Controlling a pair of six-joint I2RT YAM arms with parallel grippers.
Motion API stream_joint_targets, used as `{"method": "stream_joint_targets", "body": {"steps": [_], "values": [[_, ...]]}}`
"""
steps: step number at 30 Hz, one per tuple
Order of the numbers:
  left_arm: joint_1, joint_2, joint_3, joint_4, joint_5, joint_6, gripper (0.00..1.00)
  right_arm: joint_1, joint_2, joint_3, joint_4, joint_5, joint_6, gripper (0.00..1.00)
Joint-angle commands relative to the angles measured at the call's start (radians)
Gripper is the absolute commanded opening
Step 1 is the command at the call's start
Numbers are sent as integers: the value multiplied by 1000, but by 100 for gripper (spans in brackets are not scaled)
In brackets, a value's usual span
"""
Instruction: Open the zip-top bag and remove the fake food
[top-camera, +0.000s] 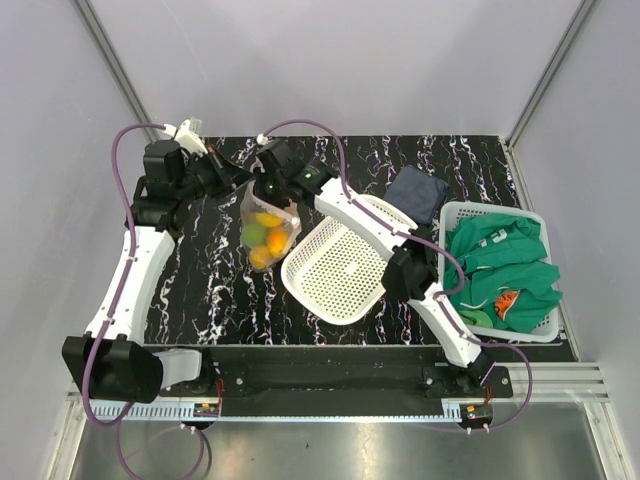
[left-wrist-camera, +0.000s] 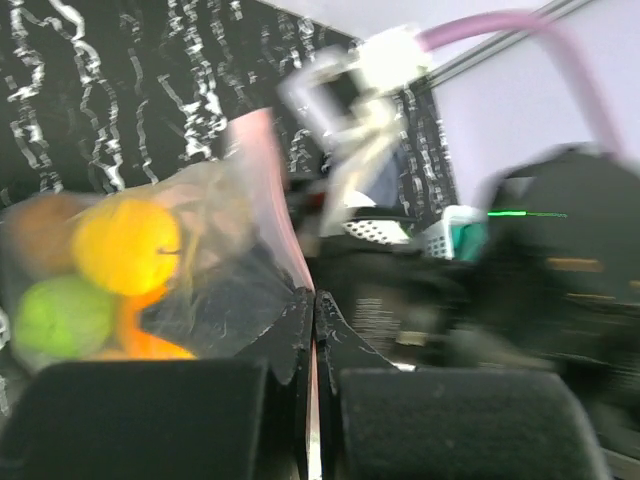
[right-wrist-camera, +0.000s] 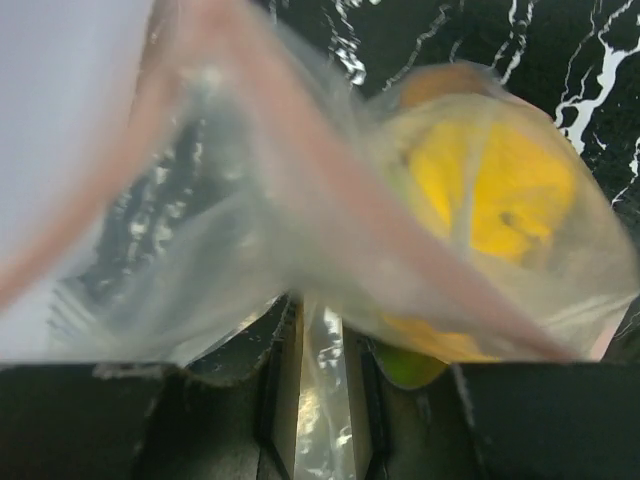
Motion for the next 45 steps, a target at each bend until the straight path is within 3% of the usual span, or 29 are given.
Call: {"method": "stream_joint_targets", "body": {"steps": [1, 9, 18, 27, 35, 39, 43, 45], "values": [[-5, -13, 46, 124, 69, -64, 0, -3, 44, 1, -12, 57, -48, 30], [-5, 38, 48, 137, 45, -57, 0, -6, 31, -79, -32, 80, -88, 32], [-5, 45, 3, 157, 28, -57, 0, -6, 24, -179, -37, 24, -113, 43], [-5, 38, -87, 184, 14, -57, 0, -6, 44, -258, 37, -38, -93, 66], [-5, 29, -139, 189, 2, -40, 0, -6, 67, -298, 103, -102, -51, 78], [-5, 24, -150, 186, -3, -31, 0, -6, 59, -309, 115, -87, -51, 77], [-5, 13, -141, 157, -20, 5, 0, -9, 18, -304, 115, -58, -64, 66], [-5, 12, -133, 141, -24, 18, 0, -9, -15, -292, 115, -44, -65, 55]]}}
